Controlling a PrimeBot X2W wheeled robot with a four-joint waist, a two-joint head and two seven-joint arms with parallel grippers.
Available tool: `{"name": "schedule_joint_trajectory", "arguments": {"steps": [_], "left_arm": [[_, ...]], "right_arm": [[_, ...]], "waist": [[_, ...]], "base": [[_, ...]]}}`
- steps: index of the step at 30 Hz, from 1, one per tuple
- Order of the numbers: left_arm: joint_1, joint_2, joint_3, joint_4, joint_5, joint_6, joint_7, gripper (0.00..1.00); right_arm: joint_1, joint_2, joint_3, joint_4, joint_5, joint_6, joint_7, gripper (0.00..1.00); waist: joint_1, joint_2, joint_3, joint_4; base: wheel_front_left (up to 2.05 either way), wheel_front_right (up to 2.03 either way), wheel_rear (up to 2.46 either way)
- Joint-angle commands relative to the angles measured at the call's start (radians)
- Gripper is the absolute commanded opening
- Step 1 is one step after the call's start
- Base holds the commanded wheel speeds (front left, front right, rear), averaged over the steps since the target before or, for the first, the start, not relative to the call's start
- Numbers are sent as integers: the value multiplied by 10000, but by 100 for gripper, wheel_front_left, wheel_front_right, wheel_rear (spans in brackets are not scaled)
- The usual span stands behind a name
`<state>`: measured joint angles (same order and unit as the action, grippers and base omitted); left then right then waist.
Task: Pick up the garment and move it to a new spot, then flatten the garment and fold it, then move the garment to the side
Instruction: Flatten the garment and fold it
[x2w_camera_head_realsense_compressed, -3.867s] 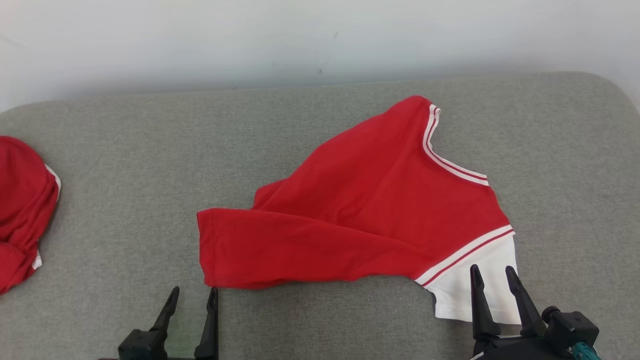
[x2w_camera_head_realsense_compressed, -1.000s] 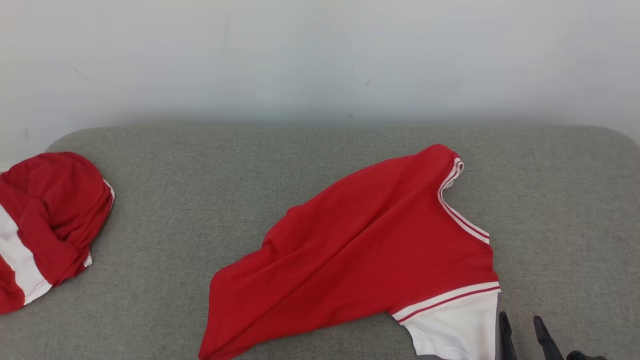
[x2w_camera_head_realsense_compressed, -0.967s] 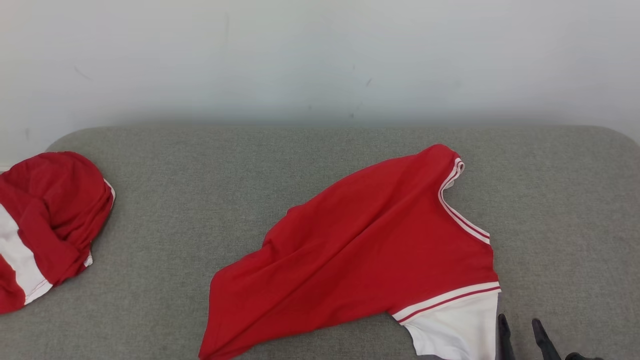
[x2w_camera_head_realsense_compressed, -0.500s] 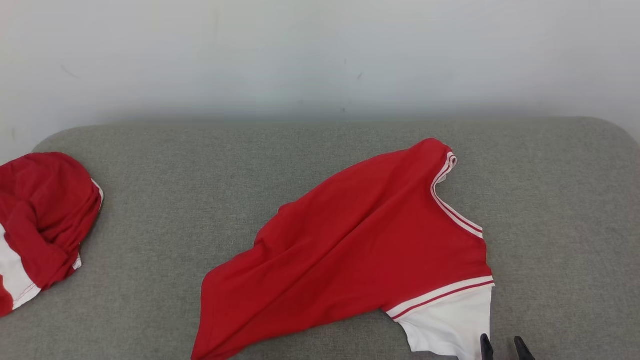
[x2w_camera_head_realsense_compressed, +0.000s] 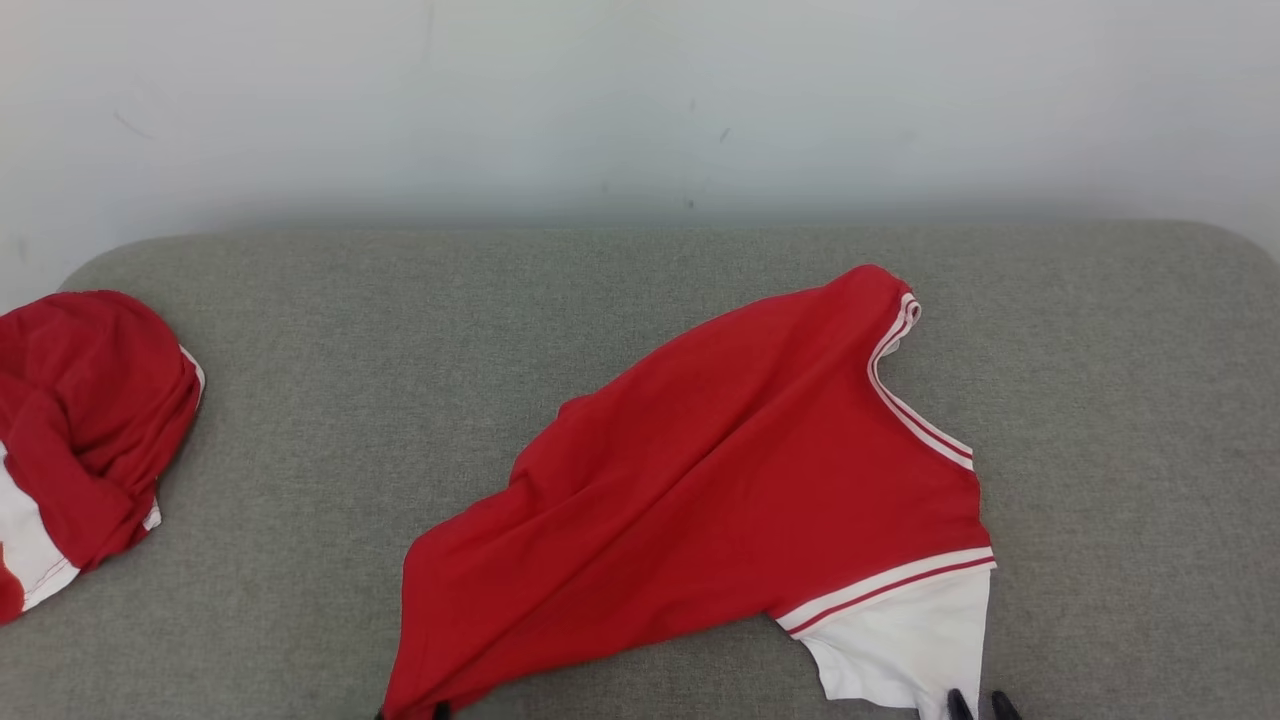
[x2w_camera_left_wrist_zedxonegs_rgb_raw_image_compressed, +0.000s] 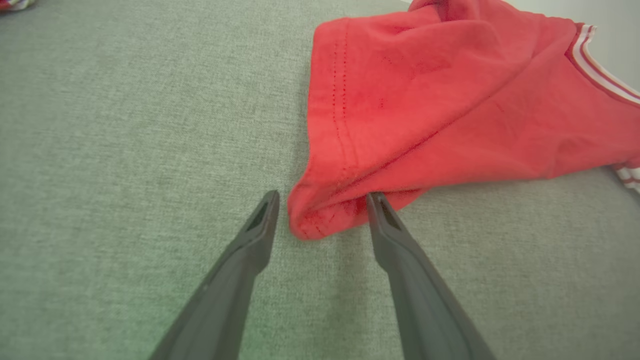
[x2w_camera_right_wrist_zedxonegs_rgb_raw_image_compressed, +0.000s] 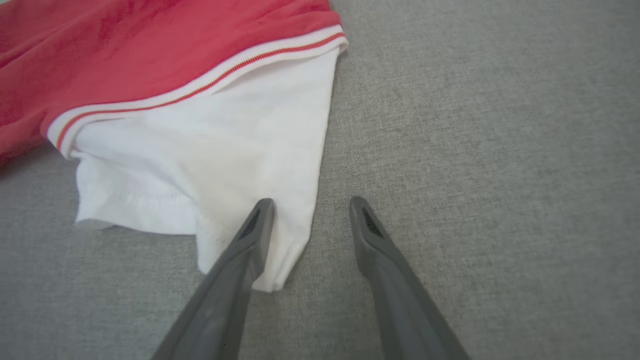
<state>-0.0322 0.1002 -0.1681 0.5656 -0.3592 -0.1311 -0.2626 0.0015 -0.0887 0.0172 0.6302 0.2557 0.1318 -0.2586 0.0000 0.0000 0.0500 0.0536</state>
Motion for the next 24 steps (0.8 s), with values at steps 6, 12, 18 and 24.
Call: {"name": "schedule_joint_trajectory", "arguments": {"steps": [6,12,18,24], "left_arm": [[-143,62,-422,406,-359,21,-33,0],[434,343,-626,-353,-451,21,-33,0],[576,838,-289,-2073,-236,21,-32,0],[-755,1518,-764,-3349,72,21,75,0]], "right_arm": [[-206,-82,150,354,359,-24,47,0],[-66,-267,-369,-594,1030,-24,-57,0],[131,-461,-787,-2402,1750,-24,-66,0],[-858,-1040,-549,-4168,2201,-24,785,0]], "waist": [[0,0,-50,-67],[0,0,-51,-203],[0,0,-41,-179],[0,0,80,-179]], "base": [[0,0,0],[0,0,0],[0,0,0],[0,0,0]]}}
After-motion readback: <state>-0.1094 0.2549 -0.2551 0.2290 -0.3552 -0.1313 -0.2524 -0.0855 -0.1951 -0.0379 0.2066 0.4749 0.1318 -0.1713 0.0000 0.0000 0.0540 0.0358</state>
